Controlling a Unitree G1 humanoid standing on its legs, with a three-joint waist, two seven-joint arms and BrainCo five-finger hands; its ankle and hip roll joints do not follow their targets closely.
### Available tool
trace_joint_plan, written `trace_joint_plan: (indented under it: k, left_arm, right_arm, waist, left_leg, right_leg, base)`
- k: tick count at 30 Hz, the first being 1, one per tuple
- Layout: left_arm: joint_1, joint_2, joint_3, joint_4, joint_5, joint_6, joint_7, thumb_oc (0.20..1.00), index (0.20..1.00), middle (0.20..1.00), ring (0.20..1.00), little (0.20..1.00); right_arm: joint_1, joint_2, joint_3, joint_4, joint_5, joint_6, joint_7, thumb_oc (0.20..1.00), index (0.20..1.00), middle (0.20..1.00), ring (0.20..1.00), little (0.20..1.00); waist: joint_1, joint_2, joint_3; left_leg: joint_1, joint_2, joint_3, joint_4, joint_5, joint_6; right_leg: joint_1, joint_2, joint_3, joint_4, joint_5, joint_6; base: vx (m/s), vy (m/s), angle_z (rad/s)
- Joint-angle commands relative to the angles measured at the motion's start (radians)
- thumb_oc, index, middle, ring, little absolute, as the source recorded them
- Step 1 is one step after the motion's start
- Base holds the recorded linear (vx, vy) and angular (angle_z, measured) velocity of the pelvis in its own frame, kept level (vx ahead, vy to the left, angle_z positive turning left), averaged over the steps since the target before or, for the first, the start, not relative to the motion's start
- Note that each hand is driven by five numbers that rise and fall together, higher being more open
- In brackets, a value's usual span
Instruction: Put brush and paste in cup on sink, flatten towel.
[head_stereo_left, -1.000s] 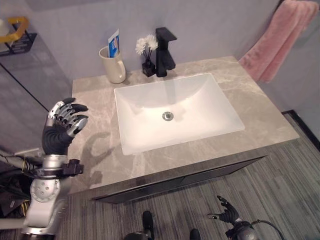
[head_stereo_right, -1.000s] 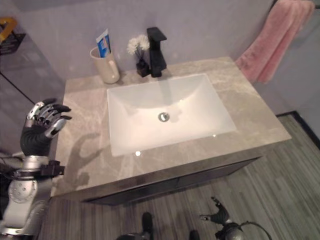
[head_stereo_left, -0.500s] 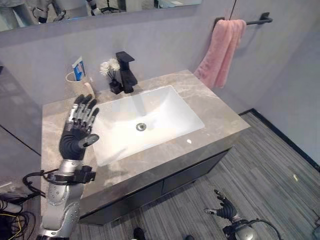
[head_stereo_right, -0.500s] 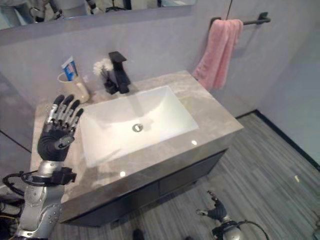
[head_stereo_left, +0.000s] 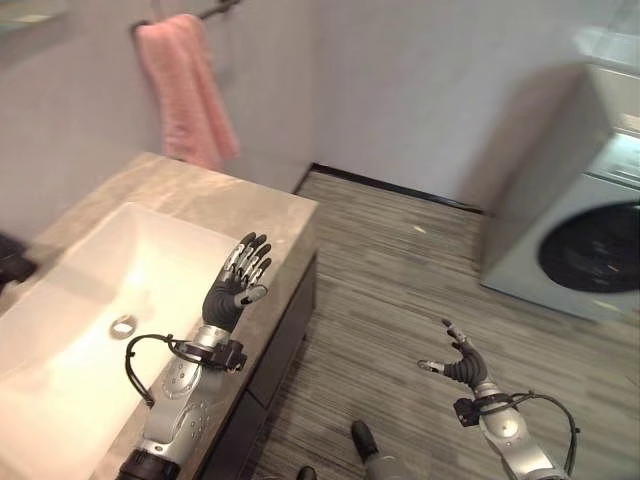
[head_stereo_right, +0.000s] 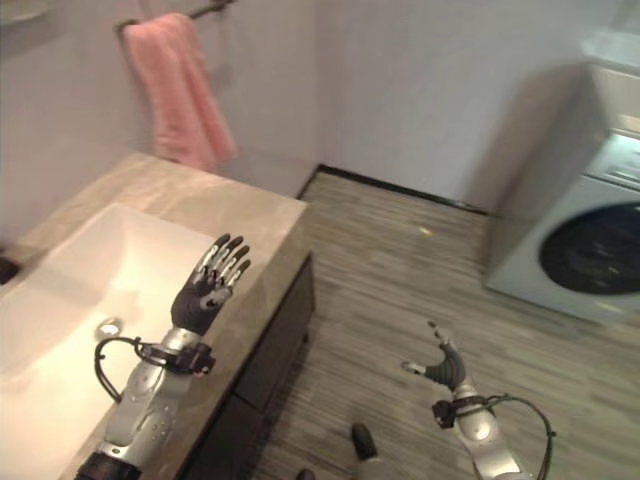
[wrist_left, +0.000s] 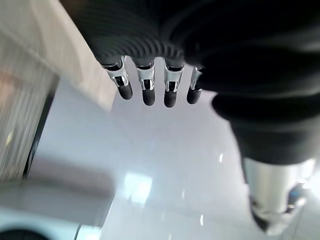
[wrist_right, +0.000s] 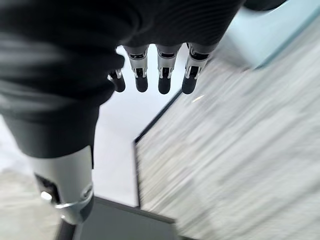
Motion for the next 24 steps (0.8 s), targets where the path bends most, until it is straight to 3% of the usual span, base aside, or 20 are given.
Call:
trace_joint_plan:
  k: [1,2,3,4,5,7,11,12,13,17,19,20,22,24]
  left_arm:
    - [0.006,0.036,-0.017,-0.02,0.016,-0.021,-0.022,1.0,1.0,1.0,1.0,1.0]
    - [0.006,0.036,-0.017,-0.02,0.016,-0.021,-0.022,1.0,1.0,1.0,1.0,1.0]
    - [0.024,0.081,-0.011,-0.009,0.056,-0.011,-0.032,1.0,1.0,1.0,1.0,1.0]
    - [0.024,0.081,-0.011,-0.009,0.056,-0.011,-0.032,1.0,1.0,1.0,1.0,1.0]
    - [0.042,0.095,-0.005,0.0,0.074,-0.009,-0.031,1.0,1.0,1.0,1.0,1.0]
    - [0.08,0.097,0.019,0.044,0.151,0.008,-0.007,1.0,1.0,1.0,1.0,1.0]
    - [0.082,0.067,0.029,0.094,0.173,0.01,0.019,1.0,1.0,1.0,1.0,1.0]
    - [0.078,0.051,0.029,0.121,0.199,0.016,0.044,1.0,1.0,1.0,1.0,1.0]
    - [0.072,0.027,0.024,0.169,0.25,0.016,0.065,1.0,1.0,1.0,1.0,1.0]
    - [0.052,-0.045,0.006,0.382,0.333,0.05,0.132,1.0,1.0,1.0,1.0,1.0]
    - [0.021,-0.077,0.005,0.488,0.391,0.07,0.165,1.0,1.0,1.0,1.0,1.0]
    - [0.019,-0.077,0.005,0.489,0.391,0.07,0.165,1.0,1.0,1.0,1.0,1.0]
    - [-0.027,-0.113,0.004,0.607,0.443,0.079,0.223,1.0,1.0,1.0,1.0,1.0]
    - [-0.032,-0.122,0.013,0.647,0.469,0.08,0.26,1.0,1.0,1.0,1.0,1.0]
  right_arm:
    - [-0.043,-0.056,0.005,-0.032,-0.102,-0.006,-0.027,1.0,1.0,1.0,1.0,1.0]
    - [-0.043,-0.056,0.005,-0.032,-0.102,-0.006,-0.027,1.0,1.0,1.0,1.0,1.0]
    - [-0.054,-0.066,0.015,-0.038,-0.159,0.001,-0.029,1.0,1.0,1.0,1.0,1.0]
    - [-0.055,-0.066,0.015,-0.038,-0.159,0.002,-0.029,1.0,1.0,1.0,1.0,1.0]
    - [-0.058,-0.064,0.014,-0.03,-0.157,-0.001,-0.027,1.0,1.0,1.0,1.0,1.0]
    - [-0.066,-0.056,0.025,-0.003,-0.155,0.004,-0.012,1.0,1.0,1.0,1.0,1.0]
    - [-0.047,-0.067,0.037,0.004,-0.151,0.001,0.012,1.0,1.0,1.0,1.0,1.0]
    - [-0.042,-0.068,0.038,0.007,-0.142,0.005,0.015,1.0,1.0,1.0,1.0,1.0]
    - [-0.031,-0.063,0.033,0.029,-0.107,0.009,0.021,1.0,1.0,1.0,1.0,1.0]
    - [-0.025,-0.001,0.016,0.166,0.135,0.019,0.083,1.0,1.0,1.0,1.0,1.0]
    - [-0.019,0.02,0.019,0.173,0.188,0.033,0.094,1.0,1.0,1.0,1.0,1.0]
    - [-0.019,0.02,0.019,0.173,0.188,0.033,0.094,1.0,1.0,1.0,1.0,1.0]
    - [-0.031,0.023,0.032,0.192,0.188,0.038,0.083,1.0,1.0,1.0,1.0,1.0]
    - [-0.032,0.023,0.036,0.2,0.186,0.041,0.08,1.0,1.0,1.0,1.0,1.0]
  waist:
    - [0.039,0.051,-0.017]
    - [0.04,0.051,-0.019]
    - [0.048,0.054,-0.005]
    - [0.049,0.051,-0.007]
    - [0.057,0.054,-0.004]
    - [0.095,0.053,-0.005]
    - [0.093,0.048,-0.013]
    - [0.097,0.043,-0.015]
    - [0.092,0.029,-0.019]
    - [0.089,0.016,-0.026]
    - [0.092,0.003,-0.019]
    - [0.09,0.004,-0.019]
    - [0.1,-0.012,0.006]
    - [0.099,-0.014,0.004]
  left_leg:
    - [-0.028,0.05,0.101,-0.018,0.015,-0.054]
    - [-0.029,0.05,0.102,-0.019,0.016,-0.054]
    - [-0.022,0.084,0.174,-0.032,0.011,-0.054]
    - [-0.025,0.083,0.177,-0.034,0.016,-0.054]
    - [-0.014,0.1,0.204,-0.044,0.013,-0.054]
    - [-0.005,0.126,0.274,-0.067,0.031,-0.056]
    - [-0.004,0.129,0.303,-0.056,0.03,-0.051]
    - [-0.012,0.129,0.312,-0.033,0.024,-0.053]
    - [-0.022,0.125,0.304,0.006,0.024,-0.063]
    - [-0.002,0.144,0.279,0.032,0.017,-0.081]
    - [-0.051,0.166,0.266,0.173,0.075,-0.122]
    - [-0.054,0.167,0.263,0.178,0.073,-0.123]
    - [-0.138,0.171,0.235,0.334,0.136,-0.158]
    - [-0.149,0.175,0.245,0.312,0.128,-0.152]
  right_leg:
    - [0.0,0.061,-0.018,0.028,0.012,0.023]
    - [-0.001,0.061,-0.017,0.028,0.012,0.023]
    - [-0.021,0.036,-0.094,0.023,0.027,0.034]
    - [-0.025,0.035,-0.091,0.022,0.031,0.034]
    - [-0.026,0.019,-0.158,0.016,0.023,0.027]
    - [-0.006,-0.035,-0.432,0.087,-0.044,-0.018]
    - [0.022,-0.015,-0.447,0.17,-0.098,-0.034]
    - [0.036,-0.022,-0.477,0.176,-0.109,-0.04]
    - [0.067,-0.01,-0.466,0.126,-0.117,-0.052]
    - [0.102,0.017,-0.466,0.13,-0.139,-0.075]
    - [0.146,0.031,-0.474,0.106,-0.142,-0.098]
    - [0.147,0.032,-0.476,0.105,-0.141,-0.099]
    - [0.173,0.035,-0.479,0.095,-0.138,-0.123]
    - [0.181,0.034,-0.486,0.086,-0.143,-0.123]
  base:
    - [-0.11,0.103,-0.6]
    - [-0.1,-0.001,-0.77]
    - [-0.07,-0.03,-0.81]
    - [-0.07,-0.028,-1.24]
    - [-0.05,0.005,-1.39]
    - [-0.12,0.032,-1.53]
    - [-0.05,-0.004,-0.6]
    - [0.01,-0.095,-0.11]
    - [0.04,-0.147,-0.09]
    - [0.07,-0.211,0.15]
    - [0.01,-0.24,0.25]
    - [-0.03,-0.142,0.45]
    - [-0.06,-0.184,0.39]
    - [0.0,-0.071,0.39]
